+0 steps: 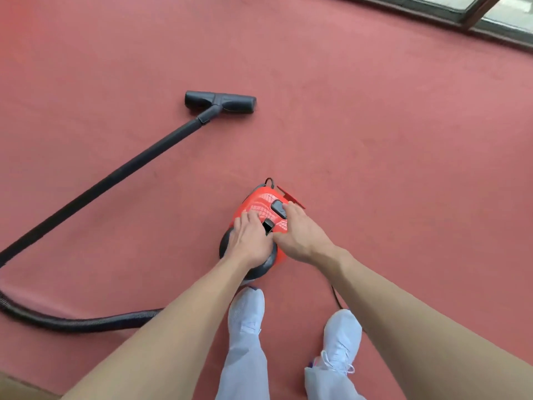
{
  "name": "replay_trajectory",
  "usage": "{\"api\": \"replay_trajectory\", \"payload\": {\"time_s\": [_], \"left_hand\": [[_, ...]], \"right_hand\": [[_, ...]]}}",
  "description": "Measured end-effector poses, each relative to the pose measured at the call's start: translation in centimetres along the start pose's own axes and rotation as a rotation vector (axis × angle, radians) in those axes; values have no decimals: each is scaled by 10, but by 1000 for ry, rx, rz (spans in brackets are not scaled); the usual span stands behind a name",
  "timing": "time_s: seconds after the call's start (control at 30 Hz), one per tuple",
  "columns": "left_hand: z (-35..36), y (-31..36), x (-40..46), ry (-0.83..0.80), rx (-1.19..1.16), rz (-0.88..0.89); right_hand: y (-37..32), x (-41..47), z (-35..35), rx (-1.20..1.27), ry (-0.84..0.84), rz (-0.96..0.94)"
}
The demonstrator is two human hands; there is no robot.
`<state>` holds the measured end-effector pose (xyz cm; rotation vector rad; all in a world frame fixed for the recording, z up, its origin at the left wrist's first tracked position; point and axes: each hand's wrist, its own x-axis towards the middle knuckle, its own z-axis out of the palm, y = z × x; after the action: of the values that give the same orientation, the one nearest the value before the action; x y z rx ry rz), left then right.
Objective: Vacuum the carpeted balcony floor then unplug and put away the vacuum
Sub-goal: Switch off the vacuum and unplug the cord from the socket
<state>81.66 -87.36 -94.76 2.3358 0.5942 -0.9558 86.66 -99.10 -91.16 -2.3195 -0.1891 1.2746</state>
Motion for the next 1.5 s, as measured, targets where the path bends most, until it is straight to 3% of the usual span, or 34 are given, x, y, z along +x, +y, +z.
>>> {"api": "replay_trajectory", "payload": {"time_s": [0.13, 0.3, 0.67, 0.83, 0.93, 1.03, 1.1, 1.3, 1.5], "left_hand": [[42, -15, 16, -26, -9, -88], [68, -18, 15, 232, 146, -76], [82, -14, 21, 417, 243, -59], [80, -14, 23, 374, 255, -55], [74, -11, 19, 260, 195, -75], [50, -12, 19, -5, 97, -118], [21, -15, 16, -160, -12, -168], [-125, 60, -26, 18, -97, 4], [-244, 160, -113, 91, -170, 161]], "right_hand": [[17, 39, 28, 7, -4, -20], [27, 60, 49, 60, -15, 70], [21, 74, 56, 65, 77, 132], [25, 80, 60, 81, 86, 171], [25, 80, 50, 56, -12, 201], [18, 68, 25, 78, -133, 221], [6, 49, 6, 84, -91, 193], [-52, -30, -86, -130, 31, 18], [-114, -141, -212, -164, 408, 18]]}}
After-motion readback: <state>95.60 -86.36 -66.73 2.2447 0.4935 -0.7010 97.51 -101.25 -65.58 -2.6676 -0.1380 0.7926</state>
